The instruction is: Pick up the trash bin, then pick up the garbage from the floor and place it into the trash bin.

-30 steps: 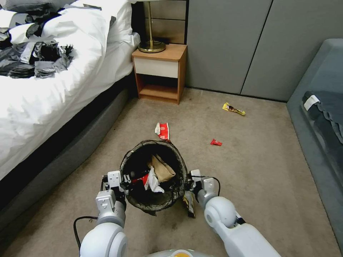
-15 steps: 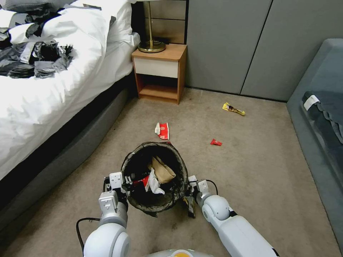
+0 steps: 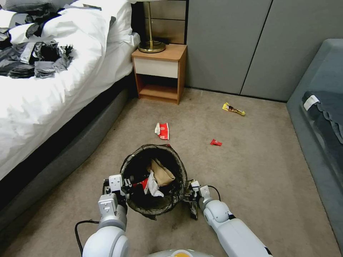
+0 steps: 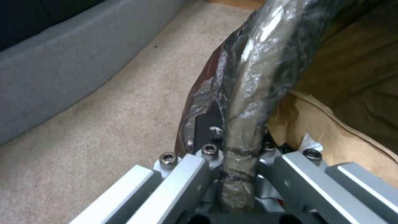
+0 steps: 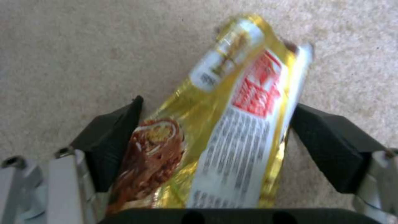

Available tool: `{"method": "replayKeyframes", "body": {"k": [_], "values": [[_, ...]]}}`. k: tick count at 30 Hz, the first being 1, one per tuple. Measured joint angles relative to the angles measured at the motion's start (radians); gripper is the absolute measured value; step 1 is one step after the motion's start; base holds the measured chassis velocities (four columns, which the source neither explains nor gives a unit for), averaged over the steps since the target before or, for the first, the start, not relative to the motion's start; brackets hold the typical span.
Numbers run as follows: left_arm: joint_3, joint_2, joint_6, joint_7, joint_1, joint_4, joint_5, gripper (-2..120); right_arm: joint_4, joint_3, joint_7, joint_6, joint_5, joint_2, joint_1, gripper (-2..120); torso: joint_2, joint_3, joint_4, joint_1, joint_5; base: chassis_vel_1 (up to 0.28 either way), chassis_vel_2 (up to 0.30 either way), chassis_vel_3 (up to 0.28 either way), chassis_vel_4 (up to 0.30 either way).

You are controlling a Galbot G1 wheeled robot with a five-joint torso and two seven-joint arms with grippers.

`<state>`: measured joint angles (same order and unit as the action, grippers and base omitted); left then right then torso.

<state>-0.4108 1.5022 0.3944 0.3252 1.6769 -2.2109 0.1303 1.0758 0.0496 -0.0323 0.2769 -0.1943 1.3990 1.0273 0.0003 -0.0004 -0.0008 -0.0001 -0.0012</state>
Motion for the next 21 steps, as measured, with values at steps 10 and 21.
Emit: {"method": "replayKeyframes", "body": {"k": [10,21], "values": [[0.006,0.000,-0.001,0.001,-0.009,0.003,0.000,0,0.004,0.014,0.000,-0.010,0.015,0.006,0.016,59,0.000,0.000,0.0010,0.000,0.0010,0.000,0.000,0.000,0.000],[0.009,0.004,-0.001,0.002,-0.022,0.012,0.000,0,0.009,0.019,0.002,-0.040,0.024,0.002,0.022,32,0.000,0.000,0.0011,0.000,0.0018,0.000,0.000,0.000,0.000]]}}
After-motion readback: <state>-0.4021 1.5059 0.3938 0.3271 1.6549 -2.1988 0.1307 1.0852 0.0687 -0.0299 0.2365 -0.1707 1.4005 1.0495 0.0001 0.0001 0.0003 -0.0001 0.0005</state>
